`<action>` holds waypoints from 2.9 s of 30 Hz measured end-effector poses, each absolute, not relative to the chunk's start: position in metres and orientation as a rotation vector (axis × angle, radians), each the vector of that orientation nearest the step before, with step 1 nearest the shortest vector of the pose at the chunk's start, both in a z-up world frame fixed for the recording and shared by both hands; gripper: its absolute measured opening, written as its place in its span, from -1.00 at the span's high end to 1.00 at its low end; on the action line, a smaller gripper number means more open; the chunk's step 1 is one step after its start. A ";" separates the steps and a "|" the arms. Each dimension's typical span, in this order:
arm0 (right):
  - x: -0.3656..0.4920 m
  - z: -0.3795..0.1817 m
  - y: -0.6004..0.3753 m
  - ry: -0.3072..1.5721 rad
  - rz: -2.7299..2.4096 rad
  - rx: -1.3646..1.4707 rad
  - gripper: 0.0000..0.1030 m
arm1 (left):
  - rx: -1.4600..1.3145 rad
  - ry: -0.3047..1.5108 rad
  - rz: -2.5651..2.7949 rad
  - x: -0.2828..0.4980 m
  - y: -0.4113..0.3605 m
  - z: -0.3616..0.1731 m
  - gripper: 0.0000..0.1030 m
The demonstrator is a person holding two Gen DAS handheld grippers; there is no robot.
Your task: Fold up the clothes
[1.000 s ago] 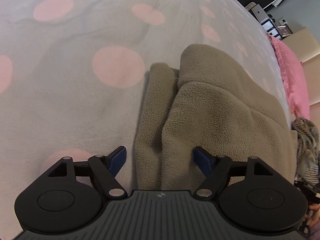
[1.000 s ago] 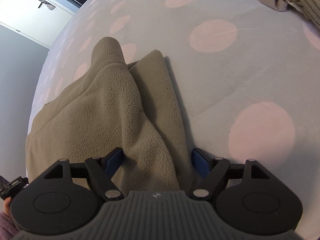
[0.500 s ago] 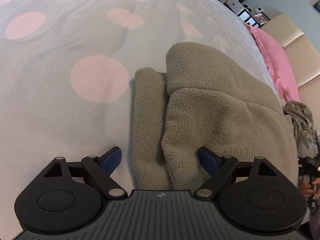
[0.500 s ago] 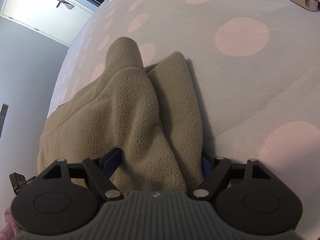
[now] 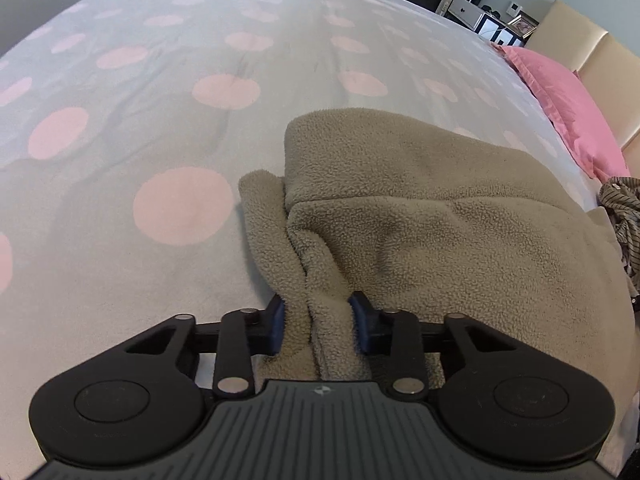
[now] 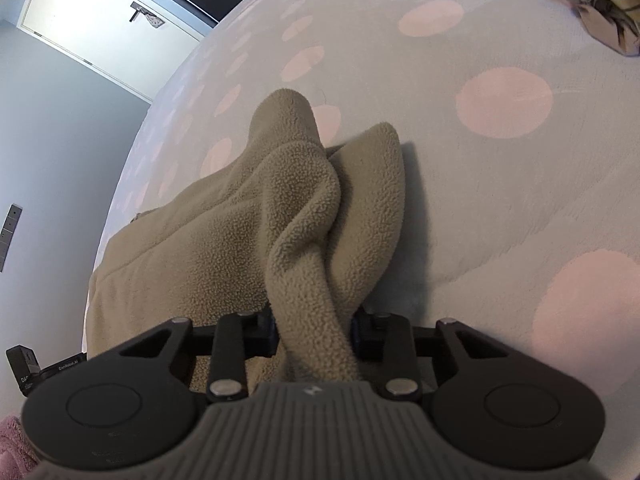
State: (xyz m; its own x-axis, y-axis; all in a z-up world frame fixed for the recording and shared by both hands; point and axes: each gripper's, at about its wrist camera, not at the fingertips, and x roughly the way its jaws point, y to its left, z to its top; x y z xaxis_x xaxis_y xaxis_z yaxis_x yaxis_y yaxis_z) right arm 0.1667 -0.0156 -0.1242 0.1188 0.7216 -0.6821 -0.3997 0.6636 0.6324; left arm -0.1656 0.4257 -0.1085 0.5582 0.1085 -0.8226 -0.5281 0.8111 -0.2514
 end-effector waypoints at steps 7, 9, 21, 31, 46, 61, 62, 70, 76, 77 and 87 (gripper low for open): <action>0.159 -0.099 -0.019 1.123 0.857 0.323 0.42 | -0.501 0.863 0.465 -0.173 0.417 -0.091 0.63; 0.156 -0.088 -0.020 1.098 0.871 0.327 0.44 | -0.496 0.842 0.476 -0.176 0.414 -0.082 0.65; 0.123 -0.034 -0.003 1.022 0.988 0.342 0.50 | -0.479 0.685 0.547 -0.204 0.430 -0.010 0.68; 0.098 0.015 0.127 0.955 1.165 0.348 0.50 | -0.457 0.552 0.733 -0.252 0.508 0.061 0.68; 0.081 0.040 0.383 0.852 1.295 0.356 0.50 | -0.451 0.375 0.967 -0.261 0.696 0.107 0.68; 0.069 -0.023 0.540 0.805 1.293 0.280 0.50 | -0.382 0.409 1.127 -0.240 0.796 0.037 0.68; 0.069 -0.028 0.547 0.805 1.290 0.269 0.50 | -0.382 0.419 1.132 -0.237 0.799 0.028 0.68; 0.070 -0.072 0.572 0.811 1.225 0.159 0.46 | -0.326 0.550 1.161 -0.213 0.812 -0.036 0.68; 0.075 -0.073 0.570 0.806 1.158 0.092 0.17 | -0.326 0.578 1.187 -0.221 0.806 -0.039 0.58; 0.076 -0.073 0.568 0.806 1.144 0.082 0.17 | -0.321 0.580 1.185 -0.223 0.802 -0.038 0.58; 0.029 -0.040 0.529 0.441 1.086 -0.204 -0.22 | -0.247 0.584 1.154 -0.248 0.766 -0.026 0.57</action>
State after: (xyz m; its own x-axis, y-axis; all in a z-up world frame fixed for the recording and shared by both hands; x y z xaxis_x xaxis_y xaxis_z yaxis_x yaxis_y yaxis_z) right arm 0.0289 0.5286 -0.0398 0.3899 0.8076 -0.4425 -0.8874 0.4579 0.0539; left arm -0.2483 0.7664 -0.0256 0.2779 0.7860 -0.5522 -0.9106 0.3986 0.1091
